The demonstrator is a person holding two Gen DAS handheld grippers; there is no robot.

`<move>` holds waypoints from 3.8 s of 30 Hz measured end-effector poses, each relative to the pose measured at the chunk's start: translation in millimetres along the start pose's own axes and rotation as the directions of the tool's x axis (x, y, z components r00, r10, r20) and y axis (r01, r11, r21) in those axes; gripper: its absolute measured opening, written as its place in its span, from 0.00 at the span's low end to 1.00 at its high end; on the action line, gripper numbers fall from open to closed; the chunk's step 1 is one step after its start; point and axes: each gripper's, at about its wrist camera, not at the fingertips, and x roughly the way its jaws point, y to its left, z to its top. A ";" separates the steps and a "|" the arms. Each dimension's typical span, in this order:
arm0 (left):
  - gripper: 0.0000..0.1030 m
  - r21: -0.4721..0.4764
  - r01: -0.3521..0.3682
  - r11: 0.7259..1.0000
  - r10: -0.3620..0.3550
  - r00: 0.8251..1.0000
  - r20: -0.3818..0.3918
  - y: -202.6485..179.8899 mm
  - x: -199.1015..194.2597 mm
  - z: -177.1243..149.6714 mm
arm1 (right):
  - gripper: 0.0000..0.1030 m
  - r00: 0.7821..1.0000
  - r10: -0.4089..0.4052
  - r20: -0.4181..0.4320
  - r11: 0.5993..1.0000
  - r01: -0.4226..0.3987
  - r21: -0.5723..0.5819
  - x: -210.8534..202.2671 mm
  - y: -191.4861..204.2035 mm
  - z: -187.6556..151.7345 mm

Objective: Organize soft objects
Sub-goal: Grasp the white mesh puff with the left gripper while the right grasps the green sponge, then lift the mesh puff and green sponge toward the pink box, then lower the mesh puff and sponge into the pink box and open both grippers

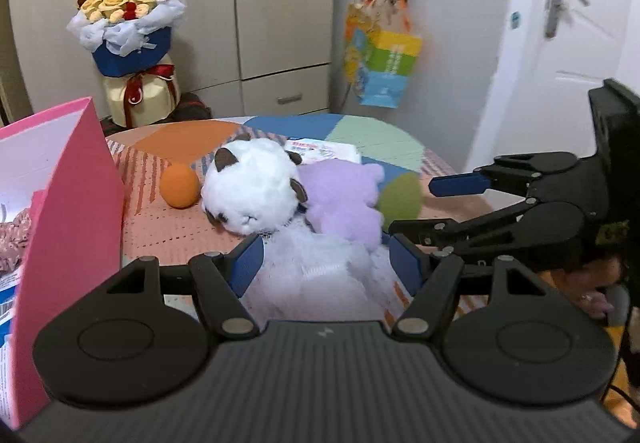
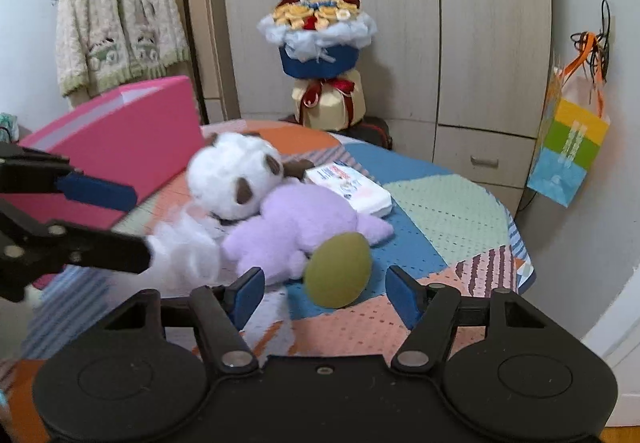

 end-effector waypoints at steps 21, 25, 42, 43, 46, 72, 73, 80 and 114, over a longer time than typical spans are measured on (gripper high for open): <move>0.38 -0.110 -0.134 0.985 0.134 0.991 -0.004 0.4 27.4 -35.4 | 0.41 0.994 0.108 0.010 0.987 -0.109 0.120 8.6 -18.4 -8.8; 0.36 -0.084 -0.136 0.987 0.137 0.991 0.008 -4.8 15.0 -38.4 | 0.41 0.999 0.026 0.024 0.994 -0.028 0.103 -3.6 0.1 -21.1; 0.36 -0.164 -0.025 0.986 0.020 0.999 -0.033 5.8 -69.6 -70.9 | 0.41 0.997 -0.021 -0.075 0.992 0.030 0.121 -54.3 73.9 -47.0; 0.36 -0.163 -0.023 0.986 0.016 0.999 -0.041 7.4 -75.2 -74.3 | 0.41 0.996 -0.025 -0.083 0.992 0.035 0.122 -57.8 77.6 -48.9; 0.36 -0.168 -0.002 0.986 -0.011 0.997 -0.074 13.6 -89.0 -82.2 | 0.41 0.995 -0.029 -0.097 0.992 0.041 0.120 -66.5 87.5 -53.4; 0.36 -0.118 0.072 0.990 -0.099 0.966 -0.241 97.6 -213.3 -78.4 | 0.41 0.919 0.328 -0.219 0.943 -0.333 0.012 -116.7 204.4 -11.5; 0.36 -0.119 0.068 0.991 -0.095 0.968 -0.232 101.4 -217.3 -77.6 | 0.41 0.925 0.319 -0.208 0.944 -0.329 -0.017 -119.2 211.4 -6.8; 0.36 -0.091 0.028 0.995 -0.042 0.987 -0.154 126.8 -248.8 -62.5 | 0.41 0.930 0.343 -0.130 0.925 -0.359 -0.128 -125.4 246.5 27.1; 0.40 -0.083 -0.201 0.976 0.179 0.960 -0.214 252.0 -79.4 7.6 | 0.41 0.972 0.149 -0.183 0.877 -0.215 -0.429 80.6 265.1 150.7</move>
